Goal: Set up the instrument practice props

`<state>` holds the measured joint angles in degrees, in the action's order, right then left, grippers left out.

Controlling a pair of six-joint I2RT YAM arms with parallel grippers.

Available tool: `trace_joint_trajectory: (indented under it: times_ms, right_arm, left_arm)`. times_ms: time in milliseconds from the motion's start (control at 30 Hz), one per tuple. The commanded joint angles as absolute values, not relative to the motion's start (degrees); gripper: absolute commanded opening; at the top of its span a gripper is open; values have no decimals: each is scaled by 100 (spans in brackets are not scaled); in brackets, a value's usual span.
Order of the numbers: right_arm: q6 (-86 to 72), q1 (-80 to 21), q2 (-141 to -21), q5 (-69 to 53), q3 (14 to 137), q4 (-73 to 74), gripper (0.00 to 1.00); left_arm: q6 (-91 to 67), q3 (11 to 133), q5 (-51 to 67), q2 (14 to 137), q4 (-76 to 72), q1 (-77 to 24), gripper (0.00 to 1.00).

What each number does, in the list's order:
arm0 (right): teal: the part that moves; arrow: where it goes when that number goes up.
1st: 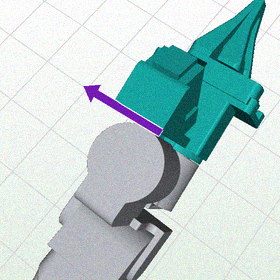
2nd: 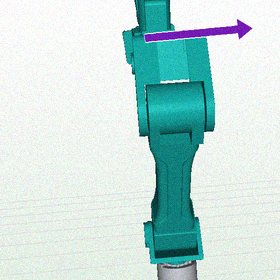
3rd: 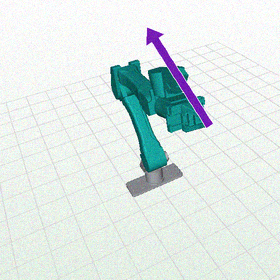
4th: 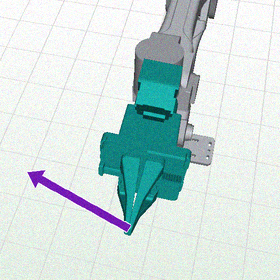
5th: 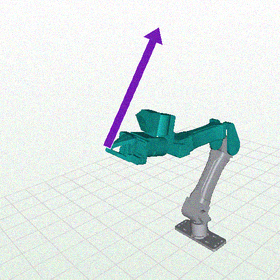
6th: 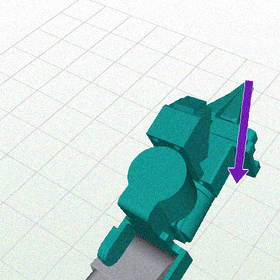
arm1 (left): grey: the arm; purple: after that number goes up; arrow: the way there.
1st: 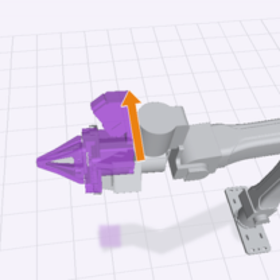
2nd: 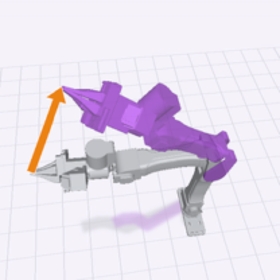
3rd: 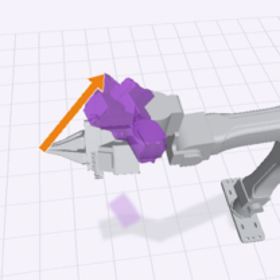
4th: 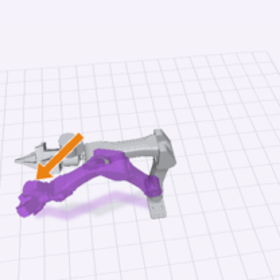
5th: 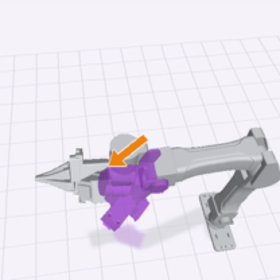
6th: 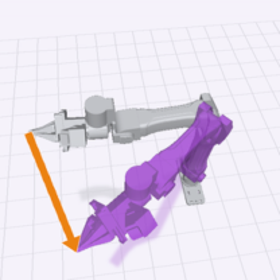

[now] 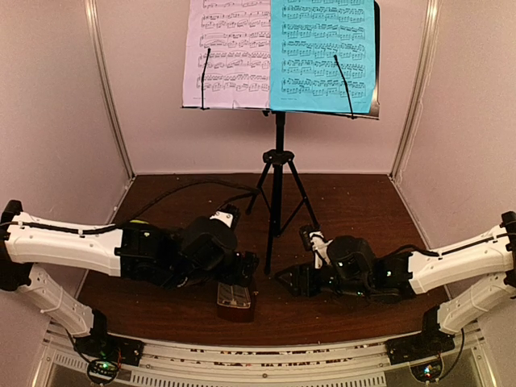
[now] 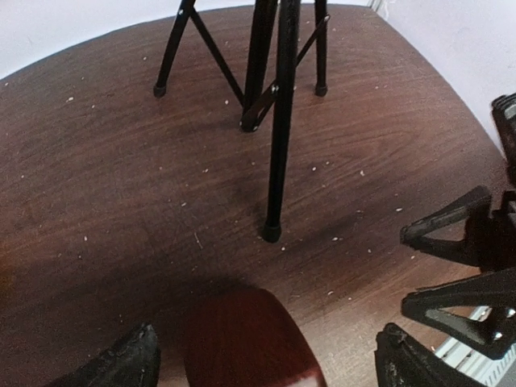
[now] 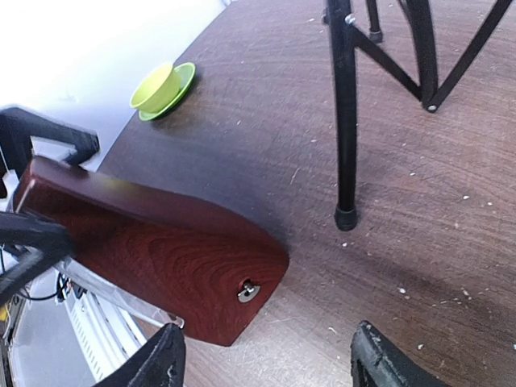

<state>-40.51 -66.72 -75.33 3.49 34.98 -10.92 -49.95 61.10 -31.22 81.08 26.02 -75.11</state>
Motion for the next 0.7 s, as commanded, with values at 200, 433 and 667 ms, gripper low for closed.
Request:
trace_joint_trajectory:
  times_ms: [200,433,667]
  right_arm:
    - [-4022,-6537,-7170,587,3167,-1137,73]
    - [-3812,-6469,-7115,468,3049,-1366,76]
    - [-3101,-6470,-7134,286,2971,-1796,76]
  left_arm:
    - [-5990,6364,-3452,8650,3050,-7528,82]
    - [-6150,6669,-3719,8846,3384,-7532,59]
    - [-5811,6932,-4010,8576,3494,-7544,28]
